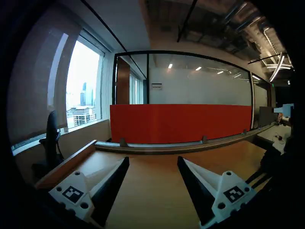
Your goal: Fold towel
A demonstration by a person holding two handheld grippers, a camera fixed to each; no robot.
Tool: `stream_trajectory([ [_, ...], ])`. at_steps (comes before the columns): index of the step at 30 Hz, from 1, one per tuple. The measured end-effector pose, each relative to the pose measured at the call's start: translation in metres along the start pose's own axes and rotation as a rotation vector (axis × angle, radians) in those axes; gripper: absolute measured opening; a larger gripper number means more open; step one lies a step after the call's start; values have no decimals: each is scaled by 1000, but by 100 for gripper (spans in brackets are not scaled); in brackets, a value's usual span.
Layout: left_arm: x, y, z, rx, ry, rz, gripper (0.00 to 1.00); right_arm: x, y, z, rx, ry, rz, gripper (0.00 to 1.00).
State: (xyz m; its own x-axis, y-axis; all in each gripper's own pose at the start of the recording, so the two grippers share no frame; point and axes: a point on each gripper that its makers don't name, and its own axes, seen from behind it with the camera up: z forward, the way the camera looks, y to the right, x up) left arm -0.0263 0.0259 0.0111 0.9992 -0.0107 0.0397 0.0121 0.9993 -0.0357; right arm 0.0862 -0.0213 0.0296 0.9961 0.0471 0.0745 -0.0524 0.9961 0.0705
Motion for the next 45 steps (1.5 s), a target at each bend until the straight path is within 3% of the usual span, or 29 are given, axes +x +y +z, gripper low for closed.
stream_trajectory([
  [18, -56, -6, 8, 30, 62, 39, 93, -7, -14, 2, 0, 39, -8, 100],
  [31, -112, -25, 6, 53, 73, 2, 94, -30, -16, -5, -21, 51, -22, 100],
  [45, -137, -19, 3, 44, 91, 20, 93, -43, -19, -11, -28, 65, -37, 100],
])
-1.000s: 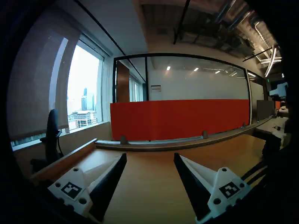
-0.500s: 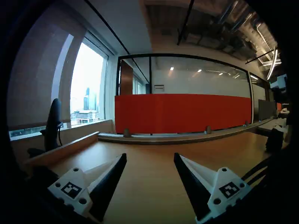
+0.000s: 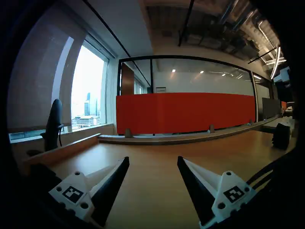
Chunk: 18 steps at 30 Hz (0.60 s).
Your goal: Fold towel
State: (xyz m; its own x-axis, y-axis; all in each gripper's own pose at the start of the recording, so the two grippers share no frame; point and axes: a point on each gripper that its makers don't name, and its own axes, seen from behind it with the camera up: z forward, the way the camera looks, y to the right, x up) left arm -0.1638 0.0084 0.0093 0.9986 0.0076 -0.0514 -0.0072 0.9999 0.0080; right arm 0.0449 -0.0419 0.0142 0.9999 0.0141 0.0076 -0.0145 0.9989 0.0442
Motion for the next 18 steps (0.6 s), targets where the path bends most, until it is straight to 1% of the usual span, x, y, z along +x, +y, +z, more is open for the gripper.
stream_trajectory([
  [5, -8, -1, 1, -1, 0, -15, 93, -5, -1, -2, 4, -2, -7, 100],
  [12, -21, -5, 2, 7, -18, -22, 94, -3, -1, -1, 2, 1, -15, 100],
  [18, -21, 3, 4, -12, -20, -22, 94, -5, -4, 1, 10, -1, -20, 100],
])
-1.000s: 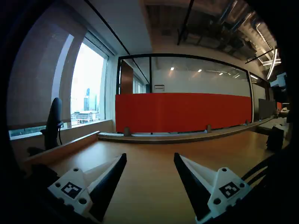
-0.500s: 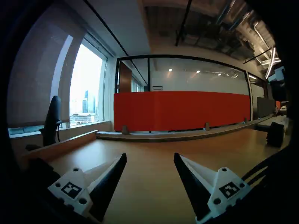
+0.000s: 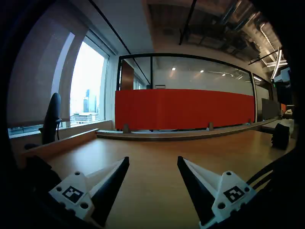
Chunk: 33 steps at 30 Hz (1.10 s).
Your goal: Fold towel
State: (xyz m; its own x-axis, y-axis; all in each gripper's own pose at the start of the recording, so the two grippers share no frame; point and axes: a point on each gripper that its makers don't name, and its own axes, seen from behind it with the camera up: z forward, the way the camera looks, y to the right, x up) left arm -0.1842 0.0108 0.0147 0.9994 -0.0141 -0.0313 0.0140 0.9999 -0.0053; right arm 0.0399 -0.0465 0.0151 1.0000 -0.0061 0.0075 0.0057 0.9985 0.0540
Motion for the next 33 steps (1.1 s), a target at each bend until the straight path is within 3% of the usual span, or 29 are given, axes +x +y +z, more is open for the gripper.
stream_trajectory([
  [33, -2, 0, 0, -5, 0, 3, 94, -12, 16, 3, -1, -2, 15, 100],
])
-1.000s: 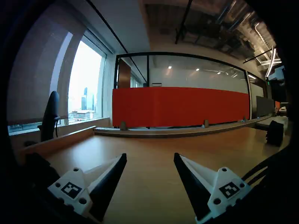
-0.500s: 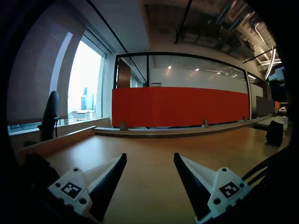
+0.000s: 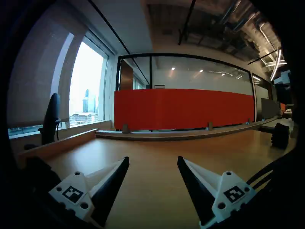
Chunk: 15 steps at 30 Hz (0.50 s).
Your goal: Fold towel
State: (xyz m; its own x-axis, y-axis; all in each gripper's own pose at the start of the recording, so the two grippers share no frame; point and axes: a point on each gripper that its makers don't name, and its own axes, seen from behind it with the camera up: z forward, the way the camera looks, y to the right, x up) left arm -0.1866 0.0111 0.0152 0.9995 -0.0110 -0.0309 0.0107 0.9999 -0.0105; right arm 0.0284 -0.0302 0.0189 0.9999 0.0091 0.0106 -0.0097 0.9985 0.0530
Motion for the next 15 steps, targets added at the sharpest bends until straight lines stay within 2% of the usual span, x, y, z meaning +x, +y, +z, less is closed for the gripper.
stream_trajectory([
  [8, -2, 0, 0, 0, 1, 0, 94, -4, 17, 3, -27, 4, 9, 100],
  [15, -2, 0, 1, 0, 1, 0, 94, -18, 32, 5, -42, 15, 42, 100],
])
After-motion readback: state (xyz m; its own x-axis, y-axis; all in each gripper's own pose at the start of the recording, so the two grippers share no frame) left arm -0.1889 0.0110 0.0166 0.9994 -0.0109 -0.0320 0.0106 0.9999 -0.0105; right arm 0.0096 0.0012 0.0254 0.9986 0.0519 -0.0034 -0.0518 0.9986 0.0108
